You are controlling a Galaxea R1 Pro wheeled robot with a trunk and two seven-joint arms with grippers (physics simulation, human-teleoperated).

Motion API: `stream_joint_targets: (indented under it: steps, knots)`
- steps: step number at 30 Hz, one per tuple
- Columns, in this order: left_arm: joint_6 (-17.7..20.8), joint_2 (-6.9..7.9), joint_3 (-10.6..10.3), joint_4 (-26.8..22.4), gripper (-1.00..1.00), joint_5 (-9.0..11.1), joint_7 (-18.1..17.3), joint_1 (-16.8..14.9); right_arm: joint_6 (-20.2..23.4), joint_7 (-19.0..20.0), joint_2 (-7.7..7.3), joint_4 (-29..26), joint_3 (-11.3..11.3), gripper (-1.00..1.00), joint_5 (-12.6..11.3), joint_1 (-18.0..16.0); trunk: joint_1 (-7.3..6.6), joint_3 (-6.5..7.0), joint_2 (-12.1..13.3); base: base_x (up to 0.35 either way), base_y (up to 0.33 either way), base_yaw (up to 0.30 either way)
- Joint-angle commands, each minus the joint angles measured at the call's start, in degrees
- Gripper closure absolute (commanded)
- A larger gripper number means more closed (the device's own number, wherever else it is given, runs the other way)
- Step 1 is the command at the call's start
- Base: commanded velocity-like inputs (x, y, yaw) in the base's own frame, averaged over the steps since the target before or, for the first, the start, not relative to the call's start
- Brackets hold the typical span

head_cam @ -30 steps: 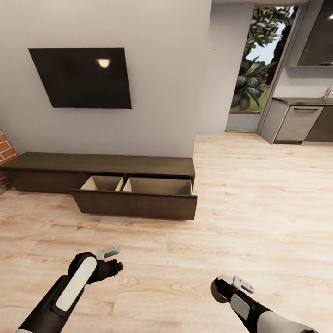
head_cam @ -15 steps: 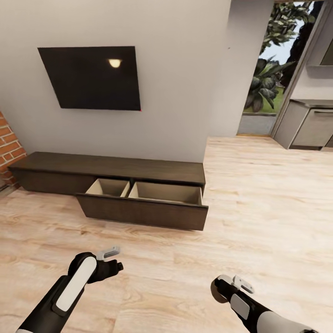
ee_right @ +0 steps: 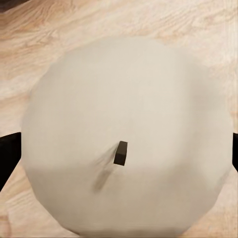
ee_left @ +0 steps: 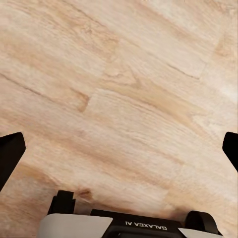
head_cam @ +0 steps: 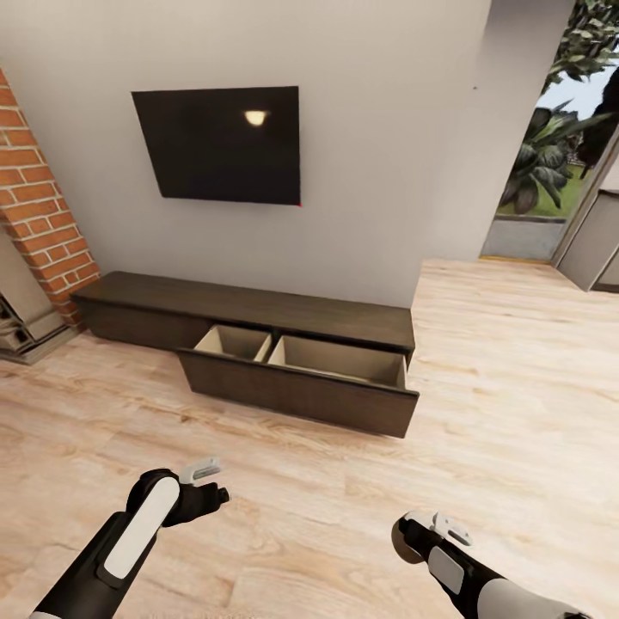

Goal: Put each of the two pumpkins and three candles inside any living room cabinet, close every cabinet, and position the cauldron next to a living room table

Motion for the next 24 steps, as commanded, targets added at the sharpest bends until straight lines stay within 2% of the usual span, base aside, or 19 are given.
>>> stream_joint_targets:
  steps: [1, 16, 24]
  knots:
    - [0.0, 0.05, -0.2, 0.0, -1.0, 0.6, 0.6, -0.1, -0.1, -0.2, -0.05, -0.1, 0.5, 1.0, -0.5, 0.0, 0.0, -0.05, 0.0, 0.0, 0.0, 0.289]
    - [0.0, 0.04, -0.2, 0.0, -1.0, 0.5, 0.6, -0.1, -0.1, -0.2, 0.02, -0.1, 0.5, 1.0, -0.5, 0.0, 0.0, -0.05, 0.0, 0.002, 0.0, 0.289]
    - [0.0, 0.05, -0.2, 0.0, -1.0, 0.5, 0.6, -0.1, -0.1, -0.2, 0.02, -0.1, 0.5, 1.0, -0.5, 0.0, 0.0, -0.05, 0.0, 0.115, 0.0, 0.291]
